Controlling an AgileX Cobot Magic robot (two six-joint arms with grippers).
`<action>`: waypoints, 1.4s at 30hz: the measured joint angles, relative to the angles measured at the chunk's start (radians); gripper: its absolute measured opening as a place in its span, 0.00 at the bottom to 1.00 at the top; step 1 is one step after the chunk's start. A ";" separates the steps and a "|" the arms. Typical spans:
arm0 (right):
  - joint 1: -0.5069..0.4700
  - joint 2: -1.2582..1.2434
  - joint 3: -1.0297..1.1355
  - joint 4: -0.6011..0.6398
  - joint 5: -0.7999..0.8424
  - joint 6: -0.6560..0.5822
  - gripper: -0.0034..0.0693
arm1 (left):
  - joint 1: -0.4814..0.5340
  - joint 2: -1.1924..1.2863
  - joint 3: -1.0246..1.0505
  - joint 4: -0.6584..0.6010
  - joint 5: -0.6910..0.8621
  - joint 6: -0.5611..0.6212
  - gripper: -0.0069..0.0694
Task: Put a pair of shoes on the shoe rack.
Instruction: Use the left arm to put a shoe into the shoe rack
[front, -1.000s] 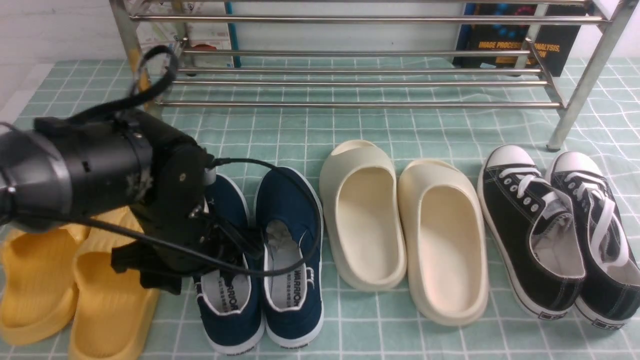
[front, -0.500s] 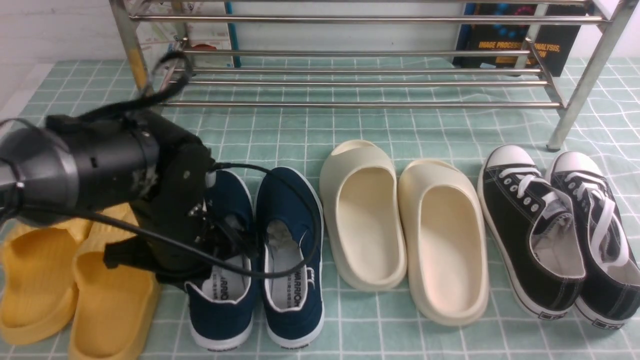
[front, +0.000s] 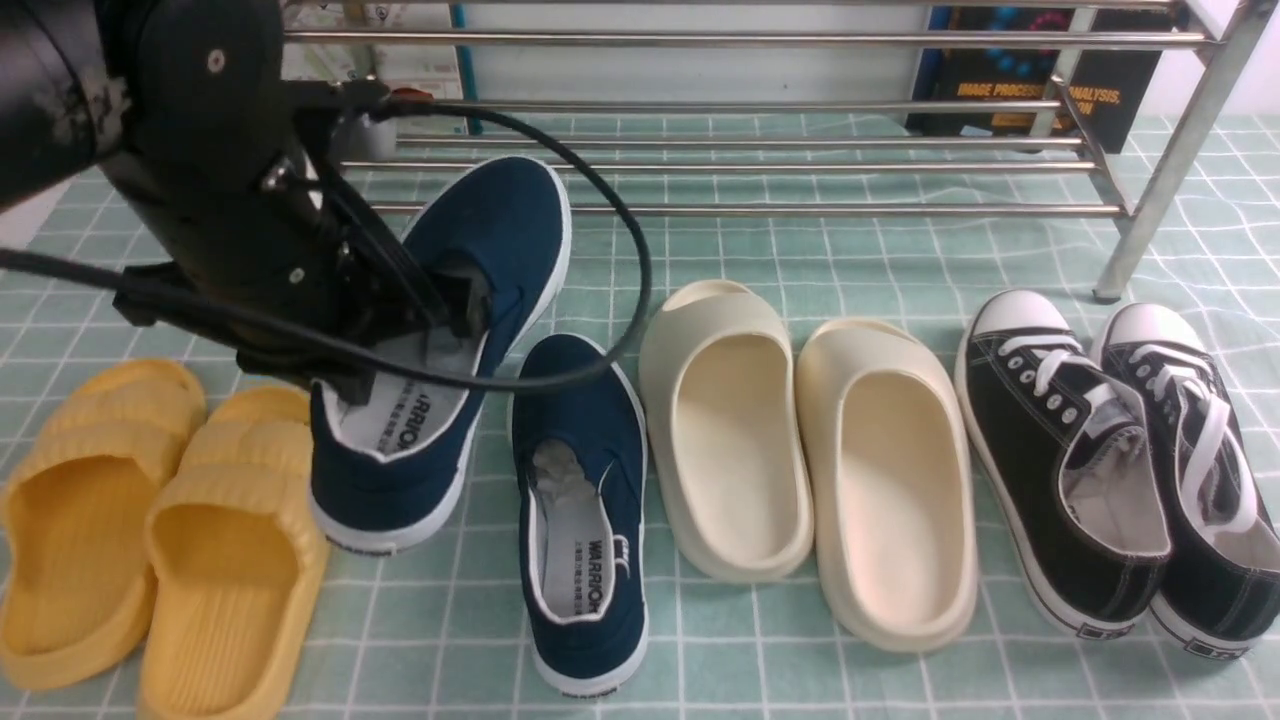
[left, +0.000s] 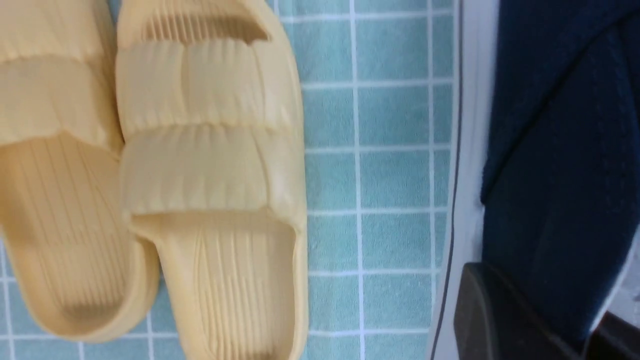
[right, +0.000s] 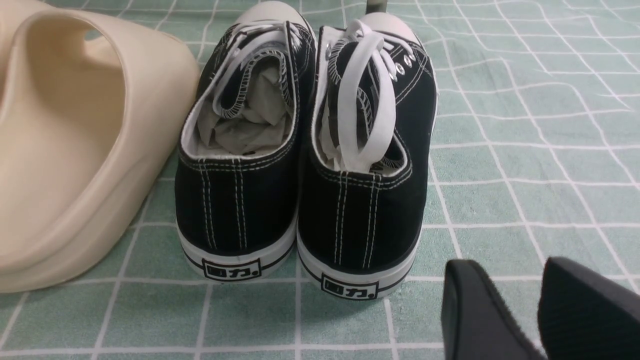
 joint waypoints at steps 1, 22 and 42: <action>0.000 0.000 0.000 0.000 0.000 0.000 0.38 | 0.029 0.022 -0.016 -0.009 0.000 0.014 0.10; 0.000 0.000 0.000 0.000 0.000 0.000 0.38 | 0.221 0.514 -0.519 -0.058 -0.019 0.094 0.10; 0.000 0.000 0.000 0.000 0.000 0.003 0.38 | 0.221 0.716 -0.758 0.002 -0.169 0.092 0.10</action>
